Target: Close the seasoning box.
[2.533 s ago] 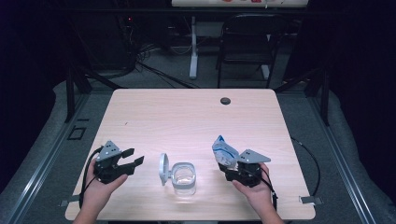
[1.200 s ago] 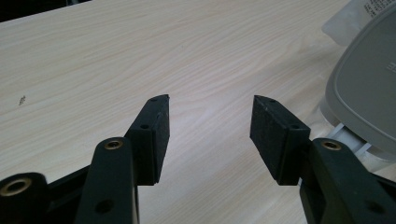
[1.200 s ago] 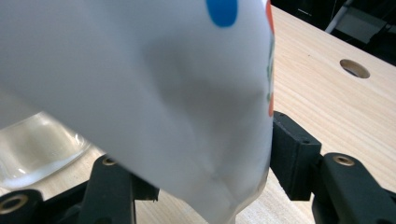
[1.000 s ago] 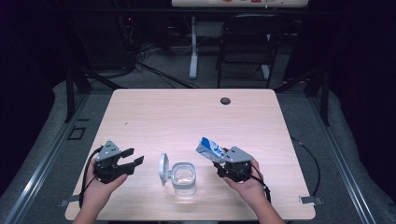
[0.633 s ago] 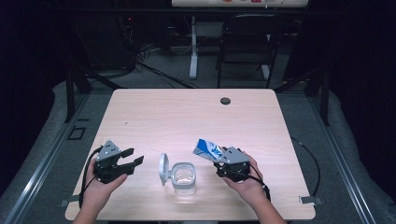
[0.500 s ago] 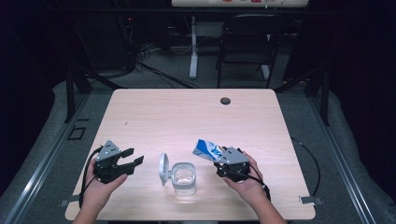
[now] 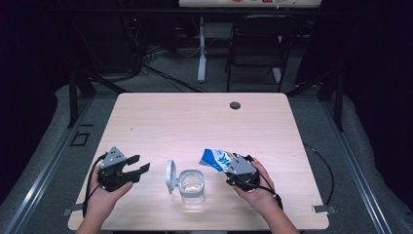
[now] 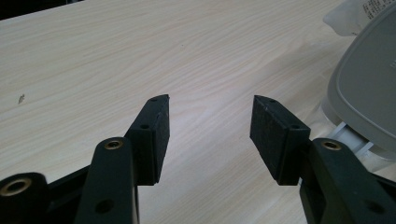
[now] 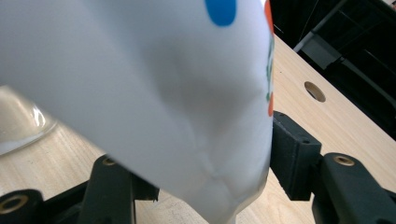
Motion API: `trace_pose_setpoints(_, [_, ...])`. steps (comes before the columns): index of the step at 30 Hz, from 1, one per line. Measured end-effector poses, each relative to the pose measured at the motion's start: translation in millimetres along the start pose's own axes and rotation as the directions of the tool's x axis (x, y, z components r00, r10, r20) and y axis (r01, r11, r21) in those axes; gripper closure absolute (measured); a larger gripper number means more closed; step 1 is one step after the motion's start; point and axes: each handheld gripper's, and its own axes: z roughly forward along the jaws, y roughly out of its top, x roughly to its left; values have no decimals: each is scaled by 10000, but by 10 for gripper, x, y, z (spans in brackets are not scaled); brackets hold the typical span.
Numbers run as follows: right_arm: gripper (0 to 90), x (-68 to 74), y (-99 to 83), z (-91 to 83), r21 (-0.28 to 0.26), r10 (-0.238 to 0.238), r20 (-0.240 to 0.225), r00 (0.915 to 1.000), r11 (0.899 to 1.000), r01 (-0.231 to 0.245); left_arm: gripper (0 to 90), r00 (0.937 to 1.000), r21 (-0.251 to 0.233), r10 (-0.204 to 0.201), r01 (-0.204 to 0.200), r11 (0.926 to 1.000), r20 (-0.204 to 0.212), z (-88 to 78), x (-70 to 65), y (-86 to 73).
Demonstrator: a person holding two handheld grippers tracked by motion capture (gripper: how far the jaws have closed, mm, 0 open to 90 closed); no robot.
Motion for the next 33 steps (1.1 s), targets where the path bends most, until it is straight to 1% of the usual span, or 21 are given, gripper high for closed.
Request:
trace_pose_setpoints(3, [431, 15, 4, -3, 2, -153, 139, 9998, 9999, 153, 482, 10000, 0, 7, -7, 10000, 0, -1, -1, 1])
trace_pose_setpoints(7, [430, 29, 4, 3, -72, -184, 180, 9997, 9998, 185, 482, 10000, 78, 28, -28, 10000, -3, 0, -2, 2])
trace_pose_setpoints(11, [431, 42, -5, 8, -87, -228, 260, 9994, 9997, 230, 482, 10000, 11, 21, -21, 10000, 4, 1, -1, 1])
trace_pose_setpoints(14, [431, 51, -8, 12, -68, -426, 281, 9987, 9991, 428, 482, 10000, 26, 13, -13, 10000, 1, 1, 1, 0])
trace_pose_setpoints(17, [431, 67, -9, 15, -72, -592, 398, 9974, 9982, 596, 482, 10000, 44, 18, -18, 10000, 5, 2, 1, 0])
trace_pose_setpoints(26, [430, 98, -13, 24, 72, -974, 567, 9936, 9952, 972, 482, 10000, 74, 39, -39, 10000, -29, 0, -1, 1])
trace_pose_setpoints(33, [430, 94, -16, 18, 139, -1107, 682, 9915, 9938, 1100, 480, 10000, 68, 48, -47, 10000, -37, 0, 0, 1])
